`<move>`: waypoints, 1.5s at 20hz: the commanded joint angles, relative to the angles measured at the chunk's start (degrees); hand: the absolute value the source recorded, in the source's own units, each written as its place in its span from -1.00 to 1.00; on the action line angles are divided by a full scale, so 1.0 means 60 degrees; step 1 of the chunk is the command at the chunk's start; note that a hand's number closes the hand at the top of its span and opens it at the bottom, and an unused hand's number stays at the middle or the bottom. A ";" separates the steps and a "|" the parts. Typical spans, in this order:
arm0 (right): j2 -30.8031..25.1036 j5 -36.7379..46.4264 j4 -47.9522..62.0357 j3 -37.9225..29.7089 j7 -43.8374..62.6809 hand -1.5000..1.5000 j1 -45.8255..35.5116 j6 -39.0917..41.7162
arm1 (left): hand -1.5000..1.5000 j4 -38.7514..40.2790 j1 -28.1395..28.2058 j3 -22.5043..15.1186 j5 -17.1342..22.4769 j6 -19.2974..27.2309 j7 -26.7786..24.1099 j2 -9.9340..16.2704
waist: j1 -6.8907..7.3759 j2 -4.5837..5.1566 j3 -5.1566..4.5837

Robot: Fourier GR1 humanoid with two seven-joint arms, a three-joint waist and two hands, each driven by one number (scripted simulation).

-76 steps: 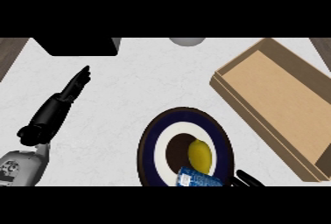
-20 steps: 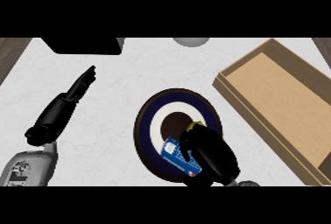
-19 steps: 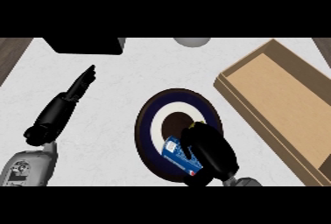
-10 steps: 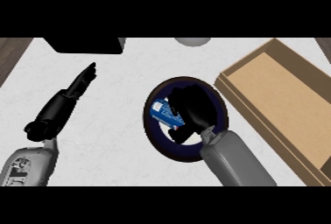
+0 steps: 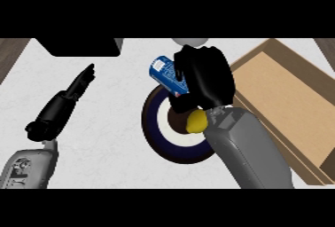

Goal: Pick the can from the plate and place it in the cardboard box

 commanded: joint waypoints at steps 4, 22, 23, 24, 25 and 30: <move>-0.0542 -0.0158 -0.0806 -0.2333 0.1459 1.00 -0.0691 -0.0211 | 0.00 -0.0286 0.0106 -0.0003 0.0050 -0.0049 0.0368 -0.0036 | -0.0037 -0.0005 0.0009; -0.3659 -0.1580 0.2867 -0.4973 0.0026 1.00 -0.0715 0.1842 | 0.00 -0.0584 0.0508 -0.0064 -0.0205 -0.0129 0.0010 -0.0056 | 0.0077 0.0055 0.0003; -0.3655 -0.1748 0.2877 -0.5019 0.0066 1.00 -0.0736 0.2142 | 0.00 -0.0567 0.0757 0.0203 0.0243 -0.0526 -0.0202 0.0140 | 0.0085 0.0037 0.0000; -0.4186 -0.2172 0.2839 -0.5347 -0.0626 1.00 -0.0341 0.2497 | 0.00 -0.0280 0.0248 0.0297 0.0150 -0.0363 0.0039 0.0129 | -0.0058 0.0037 0.0005; -0.4153 -0.2104 0.2991 -0.5250 -0.0771 1.00 -0.0168 0.2351 | 0.00 -0.0357 0.0067 0.0266 0.0210 -0.0356 0.0370 0.0031 | -0.0025 0.0037 0.0007; -0.5138 -0.2150 0.4391 -0.5247 -0.1694 1.00 -0.0025 0.3197 | 0.00 -0.0584 0.0292 -0.0083 -0.0195 -0.0085 0.0320 -0.0250 | 0.0051 0.0048 0.0009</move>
